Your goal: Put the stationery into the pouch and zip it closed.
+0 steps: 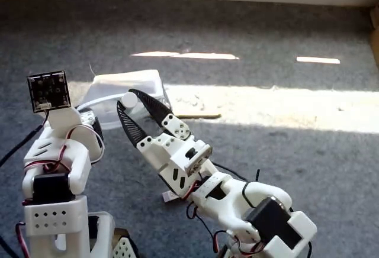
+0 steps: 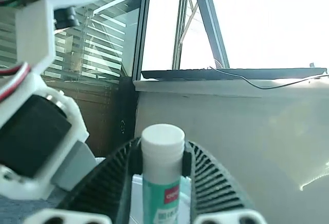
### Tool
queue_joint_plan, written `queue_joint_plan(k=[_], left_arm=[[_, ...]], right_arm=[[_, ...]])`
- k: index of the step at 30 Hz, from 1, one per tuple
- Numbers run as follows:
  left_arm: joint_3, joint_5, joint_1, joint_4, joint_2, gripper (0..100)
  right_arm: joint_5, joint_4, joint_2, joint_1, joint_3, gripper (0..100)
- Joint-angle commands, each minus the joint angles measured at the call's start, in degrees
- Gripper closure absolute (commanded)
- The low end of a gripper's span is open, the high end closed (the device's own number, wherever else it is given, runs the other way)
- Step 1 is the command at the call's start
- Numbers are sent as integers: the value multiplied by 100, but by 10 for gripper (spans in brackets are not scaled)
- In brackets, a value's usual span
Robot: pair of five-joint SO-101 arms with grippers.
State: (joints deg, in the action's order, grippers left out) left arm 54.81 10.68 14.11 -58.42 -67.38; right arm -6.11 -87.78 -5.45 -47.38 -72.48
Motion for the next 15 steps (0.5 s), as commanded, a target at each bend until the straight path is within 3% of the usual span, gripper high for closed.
queue_joint_plan(k=[1,6,15], left_arm=[[4,-44,57,88,57,993],[4,-44,57,88,57,993],[4,-44,75,88,57,993]], right_arm=[[-387,-92,-22,31,215,945],[-607,-92,-22,-22,-92,835],[-607,-119,-22,-22,-251,829]])
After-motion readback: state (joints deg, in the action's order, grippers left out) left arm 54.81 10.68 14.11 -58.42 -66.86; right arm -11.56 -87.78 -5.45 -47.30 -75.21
